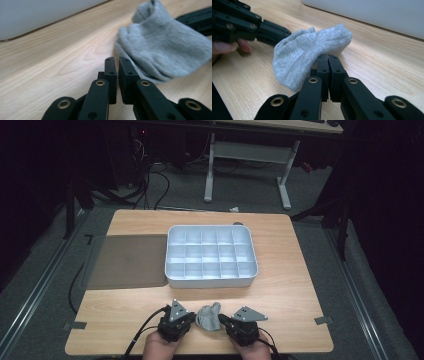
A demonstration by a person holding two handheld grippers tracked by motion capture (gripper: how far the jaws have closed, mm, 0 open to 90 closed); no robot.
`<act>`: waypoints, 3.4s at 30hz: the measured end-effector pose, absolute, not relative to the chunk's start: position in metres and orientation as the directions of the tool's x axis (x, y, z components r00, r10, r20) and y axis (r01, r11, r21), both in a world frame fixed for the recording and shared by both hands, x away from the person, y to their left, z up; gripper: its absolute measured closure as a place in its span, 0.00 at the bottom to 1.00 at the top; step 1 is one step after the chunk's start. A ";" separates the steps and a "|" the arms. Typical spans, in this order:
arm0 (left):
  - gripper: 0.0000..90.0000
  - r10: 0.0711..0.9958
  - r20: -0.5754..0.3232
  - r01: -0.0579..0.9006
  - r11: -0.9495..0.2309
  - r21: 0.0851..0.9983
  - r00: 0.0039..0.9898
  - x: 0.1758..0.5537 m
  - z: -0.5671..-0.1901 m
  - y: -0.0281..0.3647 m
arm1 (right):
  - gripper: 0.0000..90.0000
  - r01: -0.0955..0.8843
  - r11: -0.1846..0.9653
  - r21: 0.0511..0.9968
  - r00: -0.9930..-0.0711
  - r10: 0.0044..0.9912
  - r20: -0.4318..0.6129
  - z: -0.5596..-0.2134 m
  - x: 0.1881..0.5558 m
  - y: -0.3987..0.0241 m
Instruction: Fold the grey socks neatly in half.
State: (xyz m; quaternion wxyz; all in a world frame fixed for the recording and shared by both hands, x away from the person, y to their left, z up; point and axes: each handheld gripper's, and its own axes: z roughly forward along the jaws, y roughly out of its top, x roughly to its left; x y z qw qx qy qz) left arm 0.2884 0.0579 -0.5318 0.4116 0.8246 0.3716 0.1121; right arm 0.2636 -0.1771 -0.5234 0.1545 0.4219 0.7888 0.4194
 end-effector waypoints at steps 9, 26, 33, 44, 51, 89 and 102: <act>0.94 0.680 -0.120 0.505 -0.403 0.763 0.723 0.283 -0.531 0.044 | 0.98 0.530 0.282 0.800 -0.601 0.790 0.120 -0.521 0.261 -0.177; 0.94 0.655 -0.089 0.477 -0.444 0.759 0.750 0.295 -0.528 0.013 | 0.97 0.536 0.239 0.809 -0.564 0.815 0.133 -0.516 0.272 -0.187; 0.94 0.653 -0.081 0.470 -0.448 0.760 0.753 0.293 -0.529 0.010 | 0.97 0.542 0.237 0.807 -0.569 0.810 0.144 -0.517 0.271 -0.186; 0.95 0.619 -0.002 0.412 -0.521 0.747 0.785 0.285 -0.530 -0.007 | 0.97 0.544 0.224 0.809 -0.559 0.816 0.149 -0.516 0.268 -0.186; 0.96 0.610 0.070 0.373 -0.567 0.735 0.789 0.280 -0.528 -0.009 | 1.00 0.540 0.246 0.805 -0.569 0.811 0.133 -0.523 0.263 -0.184; 1.00 0.602 -0.115 0.418 -0.392 0.820 0.790 0.310 -0.516 -0.009 | 1.00 0.508 0.289 0.812 -0.606 0.789 0.098 -0.529 0.258 -0.179; 1.00 0.606 -0.090 0.397 -0.396 0.828 0.791 0.307 -0.520 -0.006 | 0.92 0.519 0.278 0.808 -0.623 0.770 0.136 -0.520 0.240 -0.184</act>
